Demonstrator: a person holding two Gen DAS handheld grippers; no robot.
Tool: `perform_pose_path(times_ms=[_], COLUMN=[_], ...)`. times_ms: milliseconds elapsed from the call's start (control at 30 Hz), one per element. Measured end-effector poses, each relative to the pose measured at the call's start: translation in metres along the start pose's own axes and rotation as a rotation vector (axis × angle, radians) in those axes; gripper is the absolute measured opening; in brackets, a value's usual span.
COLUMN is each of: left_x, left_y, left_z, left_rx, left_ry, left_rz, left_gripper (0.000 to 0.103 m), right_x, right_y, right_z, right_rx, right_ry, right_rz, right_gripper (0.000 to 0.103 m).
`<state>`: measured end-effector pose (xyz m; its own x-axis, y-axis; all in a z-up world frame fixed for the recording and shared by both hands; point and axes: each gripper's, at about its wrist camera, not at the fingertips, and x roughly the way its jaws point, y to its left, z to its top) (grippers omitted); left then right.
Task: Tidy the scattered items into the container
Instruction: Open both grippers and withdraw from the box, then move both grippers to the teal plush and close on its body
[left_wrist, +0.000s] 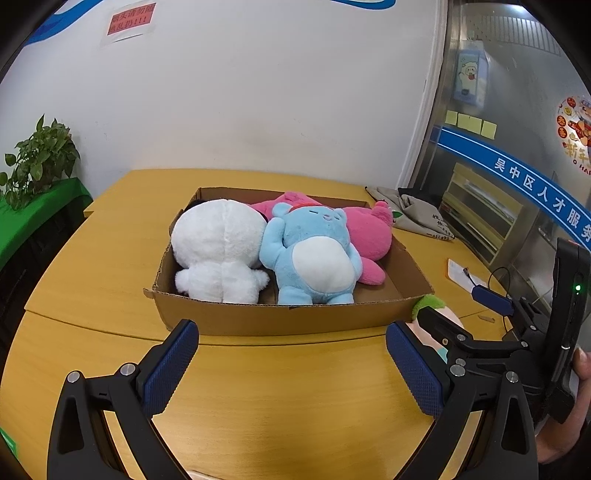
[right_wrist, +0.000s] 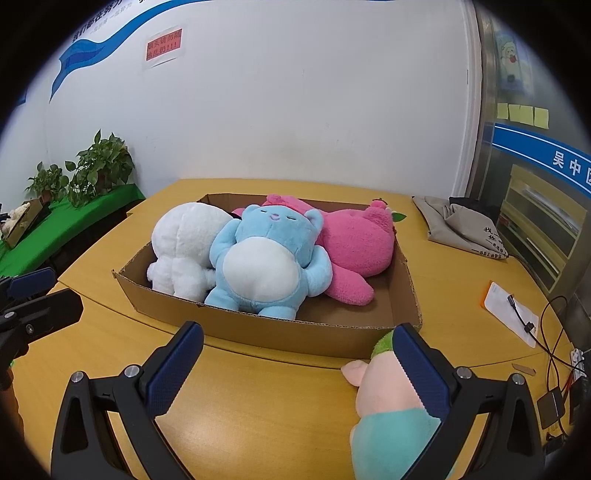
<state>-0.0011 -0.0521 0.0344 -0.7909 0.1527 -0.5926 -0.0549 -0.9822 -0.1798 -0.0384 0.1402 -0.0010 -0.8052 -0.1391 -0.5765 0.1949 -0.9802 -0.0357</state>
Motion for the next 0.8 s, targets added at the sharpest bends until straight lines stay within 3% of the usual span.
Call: perform_pose_path(times_ms=[400, 600, 700, 800], left_x=[0.009, 0.026, 0.043, 0.068], left_y=[-0.007, -0.017, -0.030, -0.048], left_z=[0.002, 0.002, 0.003, 0.005], left_rx=[0.007, 0.001, 0.006, 0.011], left_ry=[0.014, 0.051, 0.081, 0.137], left_rz=[-0.017, -0.075, -0.115, -0.196], left_gripper=[0.103, 0.103, 0.103, 0.103], right_x=[-0.001, -0.018, -0.014, 0.007], right_y=[-0.011, -0.062, -0.099, -0.124], right_z=[-0.003, -0.024, -0.044, -0.069], right_rx=[0.015, 0.067, 0.123, 0.157], right_ry=[-0.012, -0.036, 0.010, 0.114], right_rz=[0.021, 0.001, -0.045, -0.064], right_gripper=[0.102, 0.102, 0.102, 0.102])
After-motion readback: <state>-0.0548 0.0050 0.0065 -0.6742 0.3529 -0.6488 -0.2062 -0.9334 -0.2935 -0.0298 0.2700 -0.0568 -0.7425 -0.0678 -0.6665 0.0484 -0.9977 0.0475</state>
